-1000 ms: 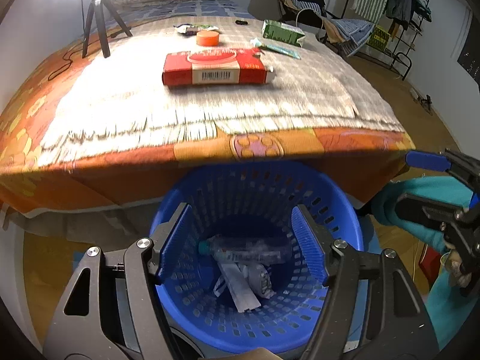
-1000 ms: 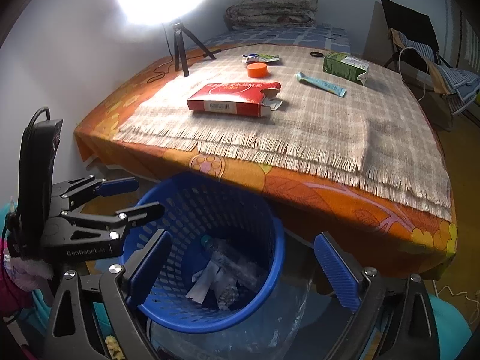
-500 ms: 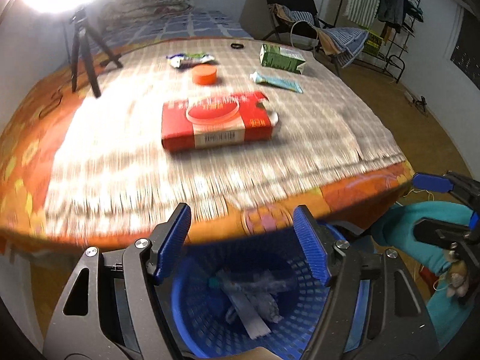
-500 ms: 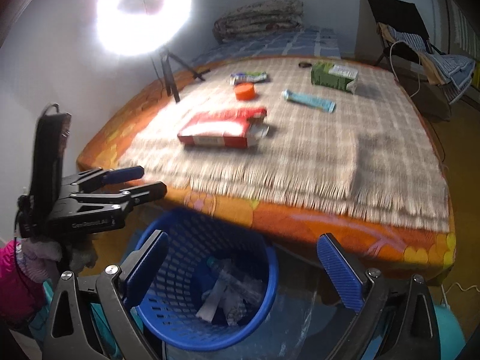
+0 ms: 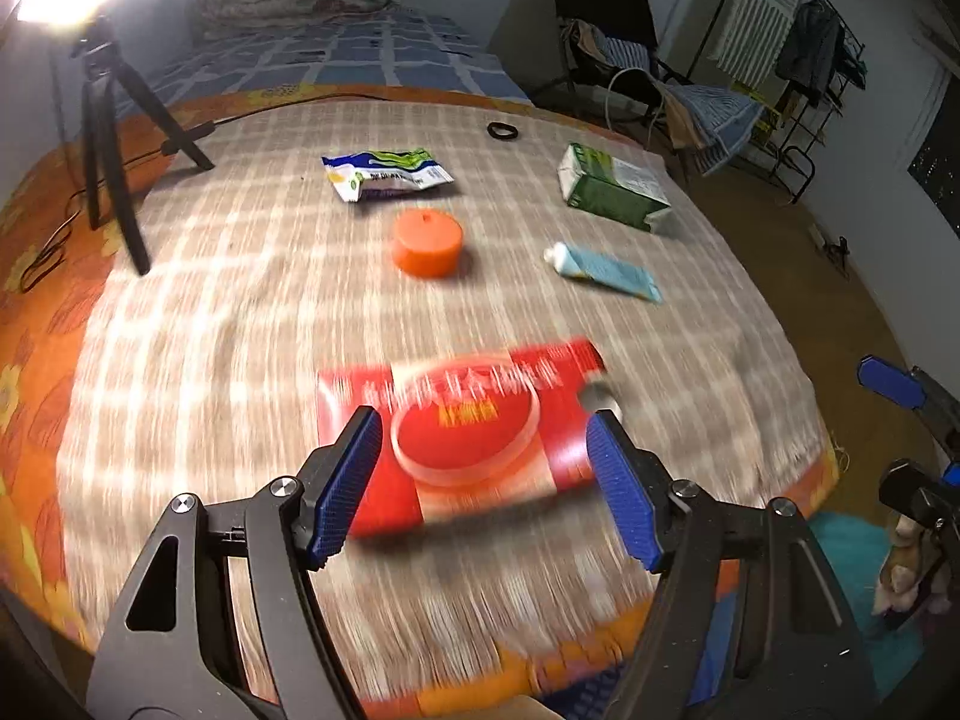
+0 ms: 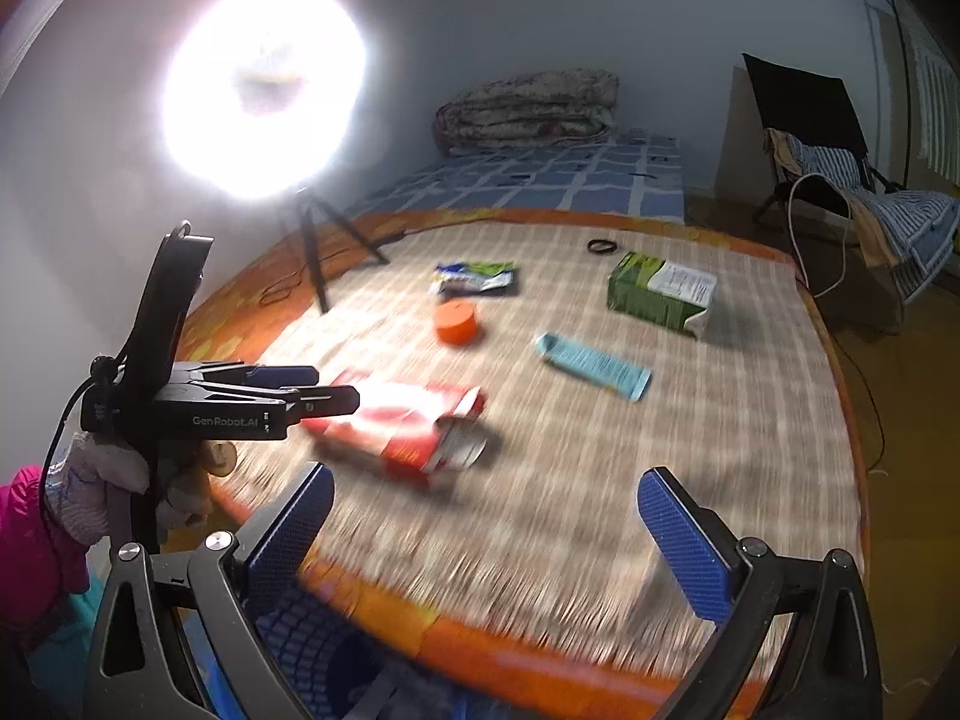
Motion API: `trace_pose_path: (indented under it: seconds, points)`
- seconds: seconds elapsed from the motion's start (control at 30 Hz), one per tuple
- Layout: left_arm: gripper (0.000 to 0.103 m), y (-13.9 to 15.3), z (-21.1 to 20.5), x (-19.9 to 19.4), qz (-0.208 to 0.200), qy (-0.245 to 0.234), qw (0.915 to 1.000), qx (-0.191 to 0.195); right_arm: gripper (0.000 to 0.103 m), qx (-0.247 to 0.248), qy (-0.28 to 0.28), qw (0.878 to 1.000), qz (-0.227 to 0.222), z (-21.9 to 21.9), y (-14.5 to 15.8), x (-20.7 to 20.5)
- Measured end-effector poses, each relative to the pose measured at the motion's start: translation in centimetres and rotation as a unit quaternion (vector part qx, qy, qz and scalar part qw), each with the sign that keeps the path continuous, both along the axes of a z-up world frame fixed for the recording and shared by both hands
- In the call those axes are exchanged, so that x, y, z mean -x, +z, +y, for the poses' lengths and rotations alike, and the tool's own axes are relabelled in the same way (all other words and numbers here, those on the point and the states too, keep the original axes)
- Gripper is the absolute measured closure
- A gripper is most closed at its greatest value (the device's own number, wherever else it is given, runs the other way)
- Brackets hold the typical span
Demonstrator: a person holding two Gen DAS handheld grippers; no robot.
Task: Collect trash
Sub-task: 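Move both tools back over the bed toward the red medicine box, then grasp the red medicine box with left tool while right tool grasps the blue tube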
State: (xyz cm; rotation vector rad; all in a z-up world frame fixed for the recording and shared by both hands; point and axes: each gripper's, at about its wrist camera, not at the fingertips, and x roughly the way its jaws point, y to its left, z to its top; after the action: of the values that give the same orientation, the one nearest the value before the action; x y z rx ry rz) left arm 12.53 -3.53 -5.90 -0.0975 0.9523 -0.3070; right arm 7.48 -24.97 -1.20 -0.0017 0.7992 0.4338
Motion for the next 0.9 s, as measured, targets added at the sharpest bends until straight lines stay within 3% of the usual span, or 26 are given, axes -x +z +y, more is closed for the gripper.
trace_pose_path:
  seconds: [0.2, 0.3, 0.5, 0.7, 0.9]
  points:
    - [0.030, -1.4, 1.3, -5.1, 0.025, 0.009, 0.9995, 0.015, 0.001, -0.026, -0.030, 0.998, 0.039, -1.9, -2.0, -3.6]
    - [0.030, -2.9, 2.3, -7.3, 0.052, 0.025, 0.9974, 0.043, 0.001, -0.027, -0.032, 0.998, 0.043, -2.4, -2.3, -4.3]
    - [0.030, -4.1, 2.2, -8.5, 0.091, 0.003, 0.9929, 0.076, 0.001, -0.040, -0.042, 0.996, 0.062, -3.6, -2.6, -5.4]
    - [0.030, -4.5, 1.3, -6.5, 0.110, -0.043, 0.9920, 0.043, 0.001, -0.059, -0.056, 0.994, 0.072, -4.2, -2.9, -6.8]
    - [0.030, -4.2, 0.2, -2.9, 0.098, -0.086, 0.9914, -0.007, 0.001, -0.063, -0.058, 0.994, 0.073, -4.1, -3.1, -8.2]
